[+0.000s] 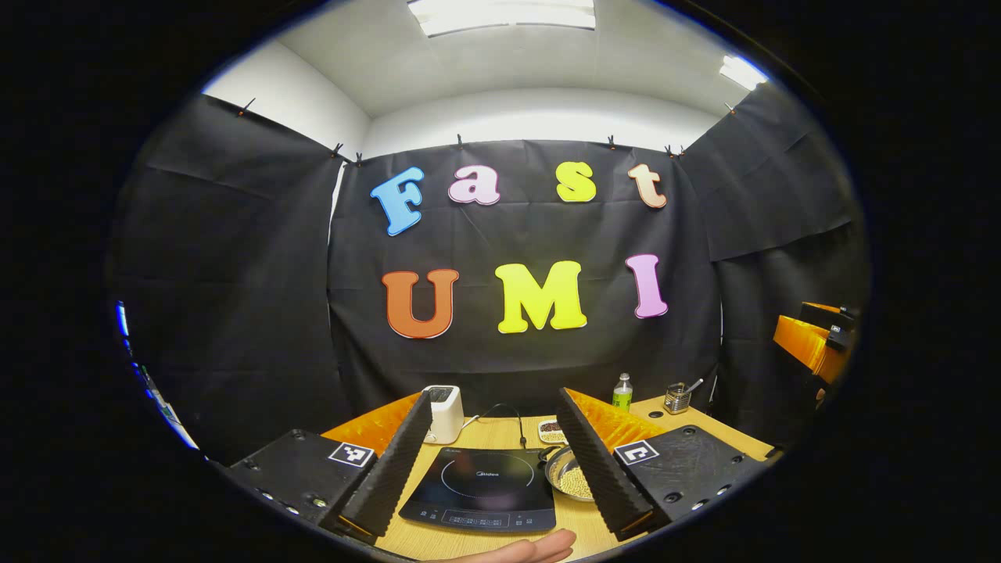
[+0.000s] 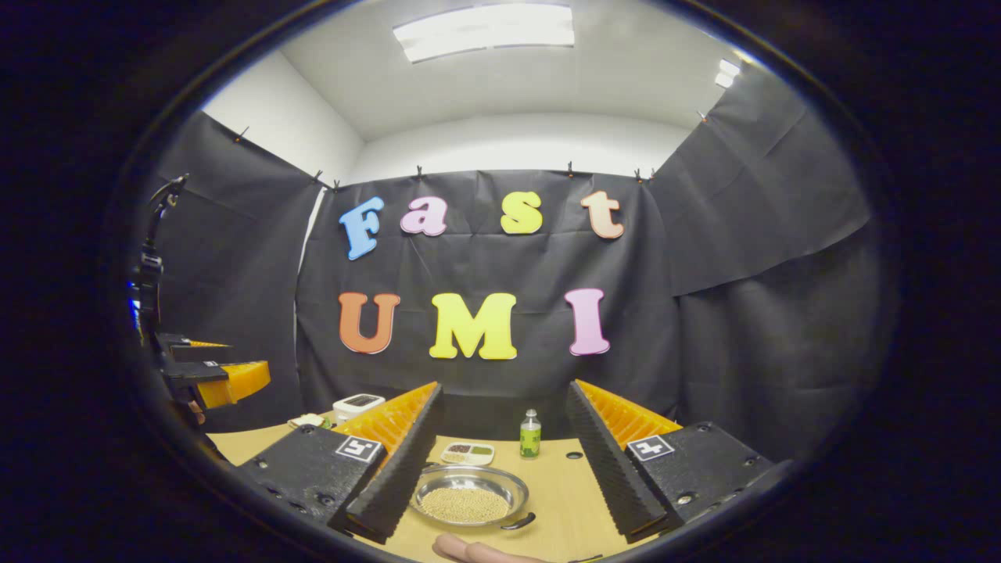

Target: First push the handle of the pot to place it horizontally, then grasp the pot with both hands and set it on the induction cooktop.

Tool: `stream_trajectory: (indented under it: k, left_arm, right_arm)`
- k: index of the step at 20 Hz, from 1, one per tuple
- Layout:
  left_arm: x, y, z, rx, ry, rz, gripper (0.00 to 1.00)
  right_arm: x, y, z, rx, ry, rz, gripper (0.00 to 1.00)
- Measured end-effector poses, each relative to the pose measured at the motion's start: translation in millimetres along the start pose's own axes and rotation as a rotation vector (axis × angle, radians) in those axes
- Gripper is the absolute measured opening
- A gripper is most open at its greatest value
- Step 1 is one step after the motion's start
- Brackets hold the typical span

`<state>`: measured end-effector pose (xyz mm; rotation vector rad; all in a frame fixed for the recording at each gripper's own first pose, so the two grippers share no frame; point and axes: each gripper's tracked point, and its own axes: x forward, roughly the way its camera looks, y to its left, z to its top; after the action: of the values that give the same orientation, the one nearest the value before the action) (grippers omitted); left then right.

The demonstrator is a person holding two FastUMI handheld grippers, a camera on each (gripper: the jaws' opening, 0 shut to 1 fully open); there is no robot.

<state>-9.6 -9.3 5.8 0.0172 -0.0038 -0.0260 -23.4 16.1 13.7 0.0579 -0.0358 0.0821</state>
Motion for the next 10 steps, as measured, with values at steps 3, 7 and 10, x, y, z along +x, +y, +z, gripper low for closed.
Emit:
stream_trajectory:
  k: [3,7,10]
  left_arm:
    - [-5,-2,-1,0.011,0.004,0.001,0.96]
    - [-11,-6,1,0.008,-0.015,-0.001,0.95]
    - [-16,-10,0,0.012,-0.022,-0.011,0.95]
  right_arm:
    - [0,5,-3,0.012,0.011,0.026,0.96]
    - [6,3,-15,0.014,0.031,0.016,0.99]
    - [15,-6,-29,0.039,0.063,-0.011,0.96]
